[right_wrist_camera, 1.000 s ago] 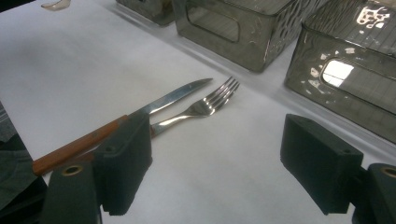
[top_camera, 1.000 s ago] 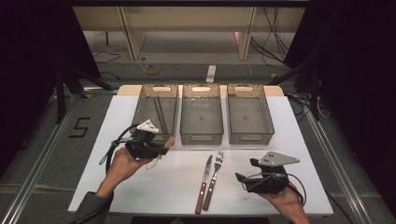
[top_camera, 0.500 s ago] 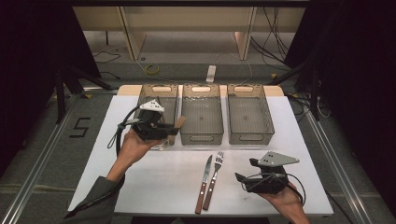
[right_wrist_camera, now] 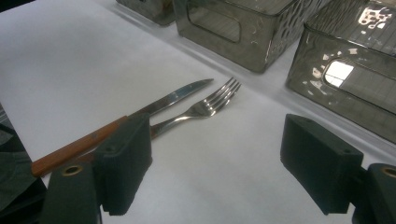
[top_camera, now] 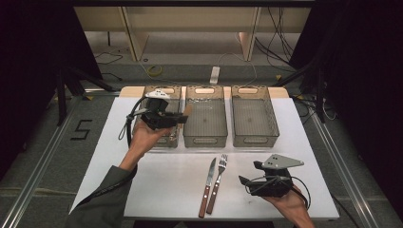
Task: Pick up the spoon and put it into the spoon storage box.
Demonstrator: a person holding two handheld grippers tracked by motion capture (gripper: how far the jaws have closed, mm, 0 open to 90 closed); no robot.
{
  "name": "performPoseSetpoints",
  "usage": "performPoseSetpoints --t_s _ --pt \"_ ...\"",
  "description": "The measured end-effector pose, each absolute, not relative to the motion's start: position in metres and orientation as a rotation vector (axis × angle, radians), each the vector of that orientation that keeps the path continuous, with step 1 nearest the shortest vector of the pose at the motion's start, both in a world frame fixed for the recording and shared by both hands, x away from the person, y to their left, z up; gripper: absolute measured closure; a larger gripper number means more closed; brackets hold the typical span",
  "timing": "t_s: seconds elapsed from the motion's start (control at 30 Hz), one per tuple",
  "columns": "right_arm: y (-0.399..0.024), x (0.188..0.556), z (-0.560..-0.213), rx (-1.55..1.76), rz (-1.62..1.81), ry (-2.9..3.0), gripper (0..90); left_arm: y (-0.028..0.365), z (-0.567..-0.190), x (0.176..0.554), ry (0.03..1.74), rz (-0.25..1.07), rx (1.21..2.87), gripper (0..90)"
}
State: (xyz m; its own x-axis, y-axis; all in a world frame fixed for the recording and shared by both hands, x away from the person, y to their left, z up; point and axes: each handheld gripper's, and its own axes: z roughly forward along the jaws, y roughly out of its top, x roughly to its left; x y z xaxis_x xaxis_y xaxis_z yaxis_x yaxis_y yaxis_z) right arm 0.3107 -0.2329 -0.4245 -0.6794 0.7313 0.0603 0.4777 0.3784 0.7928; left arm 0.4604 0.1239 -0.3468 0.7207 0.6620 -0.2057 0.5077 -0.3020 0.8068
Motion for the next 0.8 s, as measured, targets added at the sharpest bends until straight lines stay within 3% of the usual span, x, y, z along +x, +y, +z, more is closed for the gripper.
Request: performPoseSetpoints --t_s 0.8 --pt "-0.233 0.311 -0.425 1.064 1.207 2.343 25.3 0.069 -0.352 0.509 0.935 0.238 1.935 76.1"
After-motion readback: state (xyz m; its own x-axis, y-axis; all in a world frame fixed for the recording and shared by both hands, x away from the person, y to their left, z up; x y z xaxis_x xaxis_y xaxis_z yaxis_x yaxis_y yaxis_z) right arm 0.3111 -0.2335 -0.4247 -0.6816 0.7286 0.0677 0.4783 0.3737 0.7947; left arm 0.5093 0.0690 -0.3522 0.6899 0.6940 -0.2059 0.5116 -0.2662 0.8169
